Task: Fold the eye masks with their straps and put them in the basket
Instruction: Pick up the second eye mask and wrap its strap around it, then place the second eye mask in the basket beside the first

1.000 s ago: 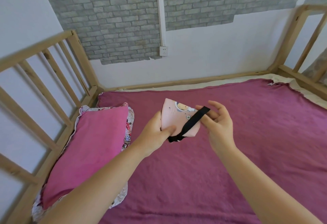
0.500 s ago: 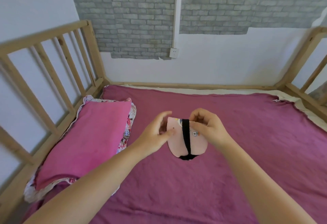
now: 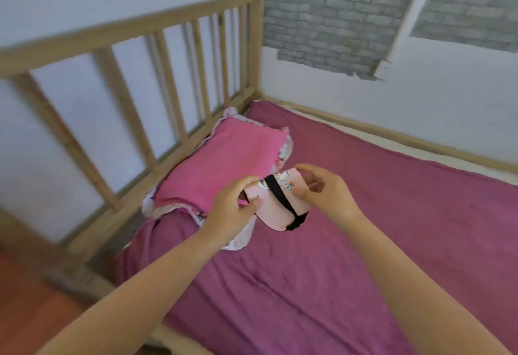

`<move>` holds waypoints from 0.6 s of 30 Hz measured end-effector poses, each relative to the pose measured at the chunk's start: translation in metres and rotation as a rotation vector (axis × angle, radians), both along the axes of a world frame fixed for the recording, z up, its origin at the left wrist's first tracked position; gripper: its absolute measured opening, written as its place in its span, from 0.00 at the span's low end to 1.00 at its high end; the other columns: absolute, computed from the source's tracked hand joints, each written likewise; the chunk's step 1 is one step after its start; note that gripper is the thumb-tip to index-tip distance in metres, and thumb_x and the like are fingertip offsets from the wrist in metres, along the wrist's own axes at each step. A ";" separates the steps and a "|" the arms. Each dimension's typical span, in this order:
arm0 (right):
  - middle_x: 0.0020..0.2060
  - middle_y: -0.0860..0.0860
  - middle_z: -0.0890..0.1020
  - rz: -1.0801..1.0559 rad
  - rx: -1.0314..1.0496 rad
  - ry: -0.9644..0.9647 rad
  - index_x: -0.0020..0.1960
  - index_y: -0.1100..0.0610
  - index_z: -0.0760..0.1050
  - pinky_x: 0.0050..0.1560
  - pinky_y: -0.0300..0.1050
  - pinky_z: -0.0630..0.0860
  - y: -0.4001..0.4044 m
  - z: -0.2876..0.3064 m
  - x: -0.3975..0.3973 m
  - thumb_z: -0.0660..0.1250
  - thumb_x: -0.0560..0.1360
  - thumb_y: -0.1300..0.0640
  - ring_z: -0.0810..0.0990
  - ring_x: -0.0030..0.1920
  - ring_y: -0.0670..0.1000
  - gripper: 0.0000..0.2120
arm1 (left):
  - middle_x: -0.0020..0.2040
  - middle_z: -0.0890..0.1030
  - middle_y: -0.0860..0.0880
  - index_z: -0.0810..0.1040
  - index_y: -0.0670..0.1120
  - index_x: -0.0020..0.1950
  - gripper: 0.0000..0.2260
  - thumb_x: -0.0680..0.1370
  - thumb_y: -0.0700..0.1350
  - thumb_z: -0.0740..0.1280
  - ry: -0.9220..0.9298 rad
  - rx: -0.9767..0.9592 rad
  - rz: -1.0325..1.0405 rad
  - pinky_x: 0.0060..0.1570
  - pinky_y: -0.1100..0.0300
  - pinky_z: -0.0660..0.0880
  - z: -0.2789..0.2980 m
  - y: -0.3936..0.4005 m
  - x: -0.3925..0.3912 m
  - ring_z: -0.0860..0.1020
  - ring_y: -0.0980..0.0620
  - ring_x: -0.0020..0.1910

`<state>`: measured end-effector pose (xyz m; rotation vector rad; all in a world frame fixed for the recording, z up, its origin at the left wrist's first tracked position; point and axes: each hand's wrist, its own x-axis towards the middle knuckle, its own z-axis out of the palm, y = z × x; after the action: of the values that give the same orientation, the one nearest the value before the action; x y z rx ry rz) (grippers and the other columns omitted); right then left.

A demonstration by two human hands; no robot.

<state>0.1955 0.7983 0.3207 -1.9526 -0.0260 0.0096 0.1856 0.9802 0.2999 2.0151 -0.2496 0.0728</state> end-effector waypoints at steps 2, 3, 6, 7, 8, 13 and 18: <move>0.40 0.52 0.77 0.144 0.009 0.044 0.60 0.56 0.74 0.35 0.31 0.72 0.037 -0.011 0.008 0.69 0.69 0.66 0.73 0.37 0.49 0.20 | 0.51 0.74 0.51 0.74 0.40 0.59 0.16 0.72 0.33 0.67 0.014 0.084 0.107 0.50 0.70 0.71 -0.006 0.037 -0.015 0.75 0.49 0.52; 0.38 0.51 0.76 0.216 0.022 0.069 0.60 0.56 0.74 0.33 0.29 0.71 0.058 -0.017 0.010 0.69 0.69 0.67 0.72 0.36 0.48 0.20 | 0.51 0.74 0.51 0.74 0.40 0.59 0.16 0.72 0.33 0.67 0.026 0.114 0.163 0.54 0.63 0.71 -0.008 0.055 -0.025 0.74 0.48 0.53; 0.36 0.47 0.74 0.398 0.059 0.123 0.60 0.58 0.73 0.31 0.30 0.72 0.125 -0.035 0.010 0.68 0.69 0.68 0.71 0.35 0.45 0.20 | 0.53 0.75 0.49 0.73 0.41 0.60 0.16 0.73 0.35 0.66 0.074 0.197 0.334 0.56 0.61 0.69 -0.012 0.112 -0.065 0.73 0.50 0.54; 0.36 0.46 0.74 0.447 0.074 0.132 0.60 0.59 0.73 0.33 0.33 0.72 0.149 -0.040 0.007 0.68 0.69 0.68 0.71 0.35 0.45 0.20 | 0.55 0.76 0.48 0.73 0.41 0.61 0.15 0.74 0.36 0.65 0.078 0.239 0.399 0.56 0.64 0.66 -0.014 0.132 -0.080 0.73 0.49 0.56; 0.36 0.45 0.74 0.492 0.092 0.136 0.60 0.60 0.73 0.33 0.34 0.73 0.173 -0.045 0.004 0.67 0.69 0.69 0.71 0.35 0.44 0.20 | 0.57 0.76 0.46 0.73 0.41 0.61 0.15 0.74 0.36 0.65 0.081 0.295 0.473 0.55 0.66 0.64 -0.016 0.153 -0.097 0.73 0.47 0.58; 0.37 0.44 0.75 0.696 0.163 0.119 0.61 0.61 0.72 0.34 0.36 0.77 0.288 -0.047 -0.028 0.66 0.69 0.71 0.74 0.38 0.48 0.21 | 0.55 0.81 0.40 0.77 0.40 0.55 0.19 0.72 0.50 0.57 0.106 0.530 0.928 0.58 0.53 0.70 -0.018 0.243 -0.188 0.77 0.41 0.56; 0.41 0.44 0.74 0.850 0.144 0.091 0.62 0.58 0.72 0.54 0.53 0.76 0.394 -0.042 -0.060 0.67 0.70 0.67 0.73 0.49 0.53 0.21 | 0.62 0.77 0.38 0.74 0.41 0.61 0.24 0.71 0.55 0.60 0.256 0.726 1.231 0.64 0.42 0.66 -0.025 0.323 -0.257 0.72 0.38 0.63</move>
<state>0.1352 1.1920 0.2788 -1.6653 -0.7683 0.6347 -0.0710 1.3030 0.2750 2.5510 1.3175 0.5472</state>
